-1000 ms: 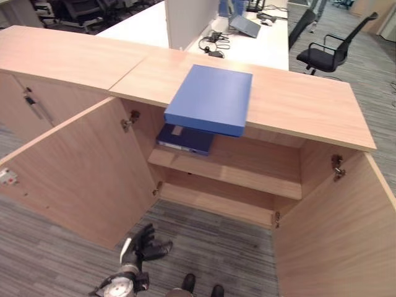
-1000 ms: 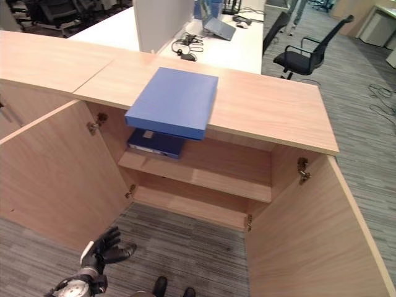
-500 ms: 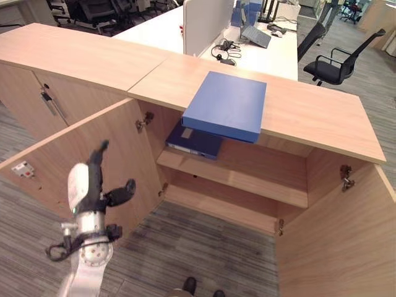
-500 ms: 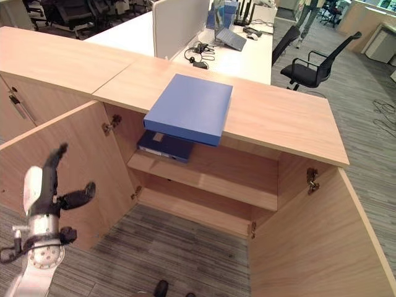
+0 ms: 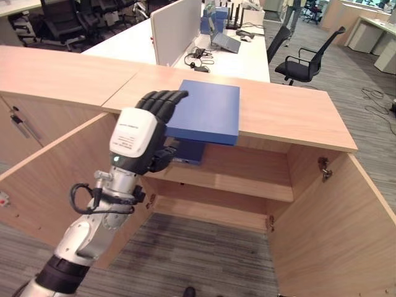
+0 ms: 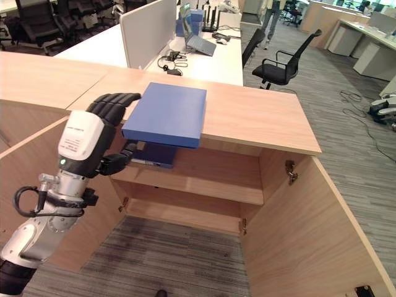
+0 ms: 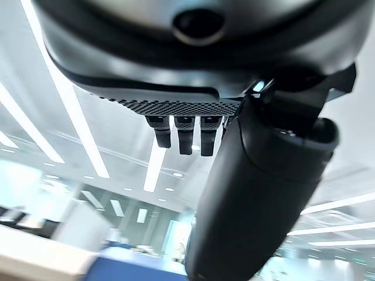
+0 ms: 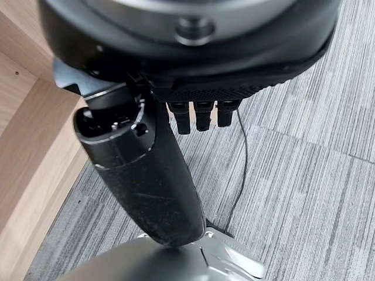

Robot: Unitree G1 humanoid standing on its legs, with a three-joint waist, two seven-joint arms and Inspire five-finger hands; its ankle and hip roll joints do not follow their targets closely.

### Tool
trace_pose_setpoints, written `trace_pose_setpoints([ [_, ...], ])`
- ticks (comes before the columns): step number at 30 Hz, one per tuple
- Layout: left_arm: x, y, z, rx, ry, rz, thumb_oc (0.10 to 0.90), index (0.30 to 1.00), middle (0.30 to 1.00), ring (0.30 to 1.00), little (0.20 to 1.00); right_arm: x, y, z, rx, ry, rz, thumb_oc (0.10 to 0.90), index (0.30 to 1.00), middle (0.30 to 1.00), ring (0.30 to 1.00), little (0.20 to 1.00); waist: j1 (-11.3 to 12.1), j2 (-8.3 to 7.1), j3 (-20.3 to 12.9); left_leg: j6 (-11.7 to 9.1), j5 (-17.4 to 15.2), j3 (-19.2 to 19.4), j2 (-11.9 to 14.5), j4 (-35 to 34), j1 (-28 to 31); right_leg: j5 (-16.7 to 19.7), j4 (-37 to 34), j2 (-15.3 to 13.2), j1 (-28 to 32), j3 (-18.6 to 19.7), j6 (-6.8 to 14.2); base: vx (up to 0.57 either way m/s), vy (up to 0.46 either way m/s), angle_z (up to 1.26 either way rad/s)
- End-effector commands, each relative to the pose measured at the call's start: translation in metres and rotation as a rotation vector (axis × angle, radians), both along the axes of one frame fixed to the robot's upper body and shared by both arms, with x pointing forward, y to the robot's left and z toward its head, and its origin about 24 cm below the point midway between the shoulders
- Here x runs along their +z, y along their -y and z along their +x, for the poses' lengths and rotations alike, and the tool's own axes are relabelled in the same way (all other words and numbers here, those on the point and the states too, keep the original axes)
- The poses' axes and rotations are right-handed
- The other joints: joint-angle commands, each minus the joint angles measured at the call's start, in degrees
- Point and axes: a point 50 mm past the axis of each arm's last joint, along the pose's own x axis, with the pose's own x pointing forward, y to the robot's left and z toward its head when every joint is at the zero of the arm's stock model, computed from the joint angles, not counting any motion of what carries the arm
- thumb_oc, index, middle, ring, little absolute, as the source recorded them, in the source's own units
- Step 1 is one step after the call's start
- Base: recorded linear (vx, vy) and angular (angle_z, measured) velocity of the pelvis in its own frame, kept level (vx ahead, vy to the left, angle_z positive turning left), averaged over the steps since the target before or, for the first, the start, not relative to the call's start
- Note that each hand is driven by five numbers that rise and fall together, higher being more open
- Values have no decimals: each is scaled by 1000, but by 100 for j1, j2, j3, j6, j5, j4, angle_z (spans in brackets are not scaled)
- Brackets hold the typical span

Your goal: Put the empty folder in the office cabinet

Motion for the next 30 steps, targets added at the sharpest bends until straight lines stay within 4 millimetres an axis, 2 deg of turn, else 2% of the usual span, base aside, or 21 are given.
trace_pose_setpoints([
  [1, 43, 10, 4, -63, 197, 29, 800, 900, 900, 900, 900, 1, 5, 2, 74, -11, -28, 800, 900, 900, 900, 900, -45, -129, -437, -28, -501, -60, -79, -29, -88, -191, 94, -377, 65, 65, 688, -2, 7, -5],
  [7, 34, 15, 20, -41, 135, 47, 800, 900, 900, 900, 900, 2, 9, 3, 74, -17, -35, 800, 900, 900, 900, 900, -103, -107, -503, -34, -519, -17, -71, -29, -41, -192, 58, -375, 111, 102, 688, 0, 0, 0],
  [15, 33, 18, 36, 1, 132, 104, 800, 900, 900, 900, 900, 2, 12, 4, 69, -17, -44, 800, 900, 900, 900, 900, -150, -82, -532, -40, -521, 10, -69, -29, -18, -192, 54, -378, 132, 116, 689, -5, 2, -3],
  [17, 29, 18, 46, 36, 109, 123, 800, 900, 900, 900, 900, 3, 15, 3, 69, -24, -54, 800, 900, 900, 900, 900, -188, -55, -557, -33, -527, 21, -82, -29, -3, -190, 60, -380, 149, 136, 690, -6, 7, -5],
  [30, 35, 25, 73, 120, 145, 250, 800, 900, 900, 900, 900, 2, 22, -7, 55, -67, -75, 800, 900, 900, 900, 900, -327, 35, -633, -19, -591, 119, -87, -29, 95, -202, 45, -388, 190, 221, 707, 3, 4, -6],
])
